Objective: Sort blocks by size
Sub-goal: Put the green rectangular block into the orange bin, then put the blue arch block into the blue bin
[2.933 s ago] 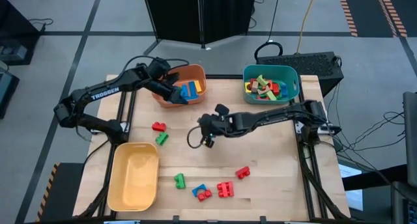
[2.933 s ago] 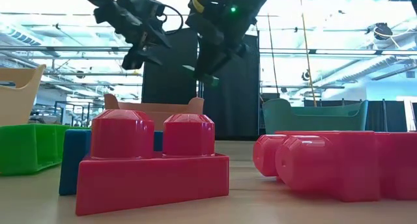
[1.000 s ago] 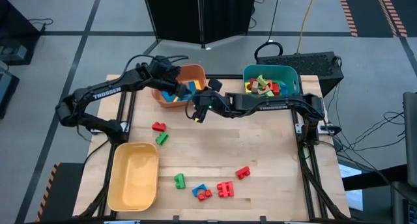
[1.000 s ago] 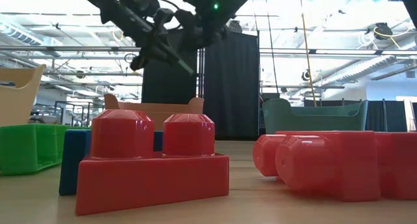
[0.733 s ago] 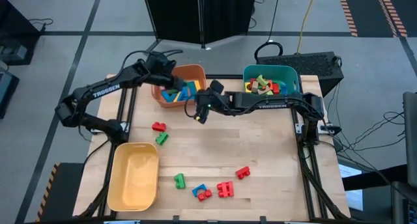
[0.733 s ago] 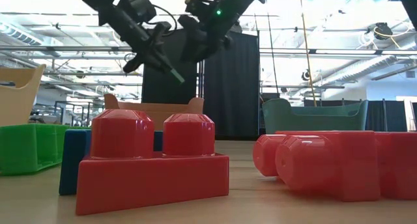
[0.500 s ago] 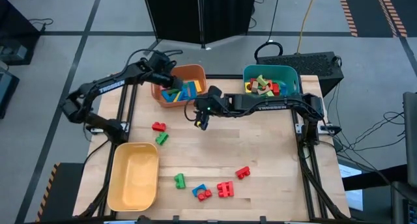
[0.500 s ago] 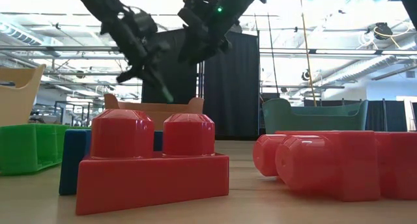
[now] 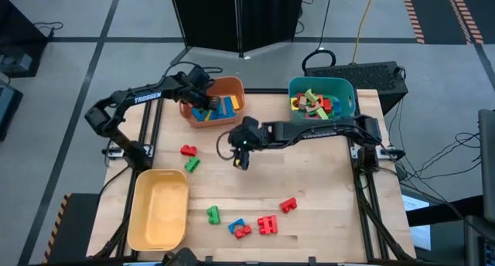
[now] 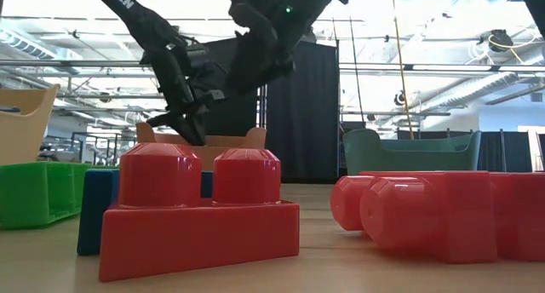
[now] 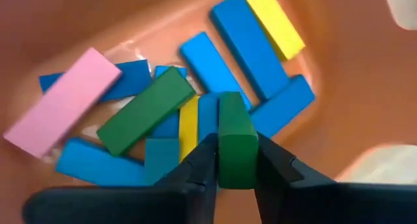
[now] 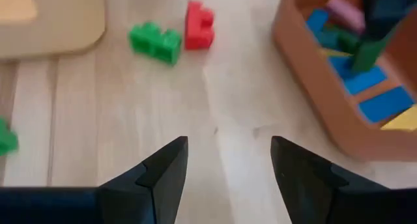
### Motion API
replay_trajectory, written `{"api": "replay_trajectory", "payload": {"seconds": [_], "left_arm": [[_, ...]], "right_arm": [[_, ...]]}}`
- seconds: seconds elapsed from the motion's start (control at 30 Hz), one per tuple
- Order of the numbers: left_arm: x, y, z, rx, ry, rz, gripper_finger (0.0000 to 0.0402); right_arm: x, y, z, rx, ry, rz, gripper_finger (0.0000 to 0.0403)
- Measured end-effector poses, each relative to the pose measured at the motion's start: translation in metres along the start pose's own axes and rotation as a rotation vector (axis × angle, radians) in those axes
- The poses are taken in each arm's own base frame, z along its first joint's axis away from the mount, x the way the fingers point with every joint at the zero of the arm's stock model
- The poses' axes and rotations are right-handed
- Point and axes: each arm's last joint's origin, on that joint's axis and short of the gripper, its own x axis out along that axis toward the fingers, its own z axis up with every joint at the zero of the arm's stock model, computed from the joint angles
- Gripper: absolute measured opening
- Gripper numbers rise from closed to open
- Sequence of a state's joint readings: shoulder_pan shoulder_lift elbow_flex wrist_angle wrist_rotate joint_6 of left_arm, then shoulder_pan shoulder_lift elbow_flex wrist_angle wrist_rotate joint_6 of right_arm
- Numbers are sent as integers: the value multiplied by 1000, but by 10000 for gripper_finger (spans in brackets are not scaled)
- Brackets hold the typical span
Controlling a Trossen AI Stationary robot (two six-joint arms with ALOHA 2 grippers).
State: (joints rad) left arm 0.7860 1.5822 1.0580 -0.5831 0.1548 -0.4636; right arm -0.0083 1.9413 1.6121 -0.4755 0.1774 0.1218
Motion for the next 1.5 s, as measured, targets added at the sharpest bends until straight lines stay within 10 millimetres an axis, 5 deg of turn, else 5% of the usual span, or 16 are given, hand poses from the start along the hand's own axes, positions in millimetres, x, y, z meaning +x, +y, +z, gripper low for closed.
{"api": "replay_trajectory", "payload": {"seconds": [0.2,0.37,0.77,0.97,1.33,1.5], "left_arm": [[-3,-1,0,-48,6,-26,144],[-18,-9,-4,-34,16,-139,169],[-137,-41,-45,-91,-277,-360,171],[-176,-48,-74,-35,-364,-465,171],[-191,-56,-108,82,-268,-526,171],[-190,-60,-117,118,-236,-515,171]], "right_arm": [[14,25,-14,-54,63,36,206],[19,43,-22,-117,101,178,206],[10,92,-33,-435,72,542,205],[14,110,-37,-374,53,561,205],[41,173,-65,-290,-1,657,205],[46,183,-74,-226,11,609,205]]}}
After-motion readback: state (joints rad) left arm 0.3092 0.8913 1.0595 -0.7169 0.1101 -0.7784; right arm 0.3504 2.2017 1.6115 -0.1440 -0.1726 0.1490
